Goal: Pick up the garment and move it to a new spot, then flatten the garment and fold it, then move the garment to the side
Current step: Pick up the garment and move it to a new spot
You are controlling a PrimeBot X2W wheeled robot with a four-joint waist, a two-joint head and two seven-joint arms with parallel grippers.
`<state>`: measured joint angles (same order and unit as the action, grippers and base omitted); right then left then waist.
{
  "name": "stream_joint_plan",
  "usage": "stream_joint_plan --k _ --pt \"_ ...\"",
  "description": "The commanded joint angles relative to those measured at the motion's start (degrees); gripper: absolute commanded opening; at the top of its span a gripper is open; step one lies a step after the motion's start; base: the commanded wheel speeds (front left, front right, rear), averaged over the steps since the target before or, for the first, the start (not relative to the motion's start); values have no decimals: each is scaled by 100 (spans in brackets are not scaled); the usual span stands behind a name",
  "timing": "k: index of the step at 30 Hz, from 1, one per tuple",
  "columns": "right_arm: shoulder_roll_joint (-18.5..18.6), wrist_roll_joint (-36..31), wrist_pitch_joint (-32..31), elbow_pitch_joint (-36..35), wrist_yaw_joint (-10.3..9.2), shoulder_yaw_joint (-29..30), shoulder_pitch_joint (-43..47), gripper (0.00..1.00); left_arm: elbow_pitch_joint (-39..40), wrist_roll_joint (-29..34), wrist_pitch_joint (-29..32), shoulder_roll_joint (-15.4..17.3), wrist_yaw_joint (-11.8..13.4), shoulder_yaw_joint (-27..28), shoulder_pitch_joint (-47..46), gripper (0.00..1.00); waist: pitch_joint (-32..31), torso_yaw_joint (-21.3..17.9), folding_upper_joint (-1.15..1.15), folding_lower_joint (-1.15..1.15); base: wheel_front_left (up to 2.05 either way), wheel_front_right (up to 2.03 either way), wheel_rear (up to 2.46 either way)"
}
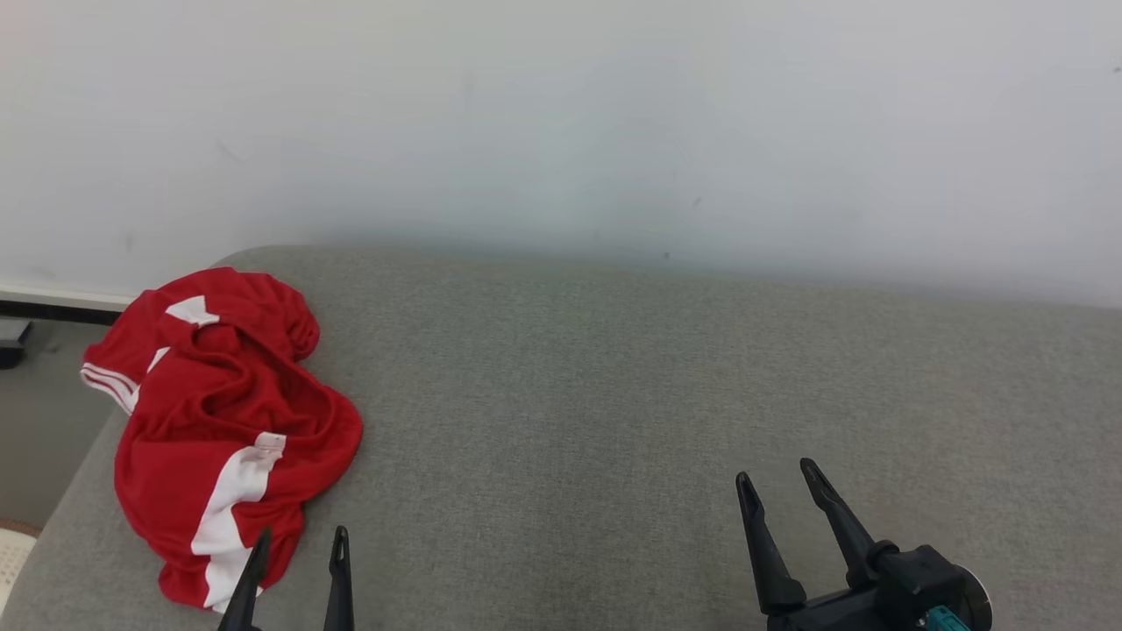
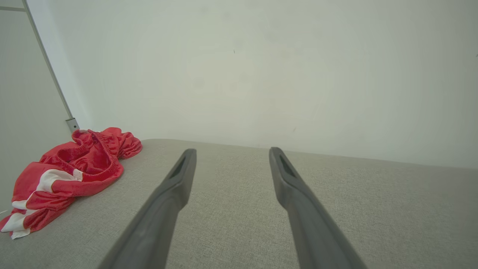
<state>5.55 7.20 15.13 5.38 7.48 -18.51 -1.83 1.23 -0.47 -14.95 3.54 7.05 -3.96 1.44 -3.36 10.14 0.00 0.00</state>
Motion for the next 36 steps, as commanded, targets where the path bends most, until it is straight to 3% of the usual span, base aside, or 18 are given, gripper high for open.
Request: stream_joint_plan --k 1,13,25,36 --pt "-12 58 7 -7 2 -21 39 100 -16 4 -32 46 -23 32 91 100 -26 232 0 0 0 0 0" --pt "-37 69 7 11 2 -31 98 100 -56 -6 -32 53 -24 55 112 100 -36 740 0 0 0 0 0" --pt "57 90 7 -26 2 -48 36 100 -283 -117 -33 18 -66 111 -77 100 178 776 0 0 0 0 0" --pt "463 39 7 -181 2 -39 -471 100 -1669 -548 -28 -34 -239 193 -1402 100 1233 636 0 0 0 0 0"
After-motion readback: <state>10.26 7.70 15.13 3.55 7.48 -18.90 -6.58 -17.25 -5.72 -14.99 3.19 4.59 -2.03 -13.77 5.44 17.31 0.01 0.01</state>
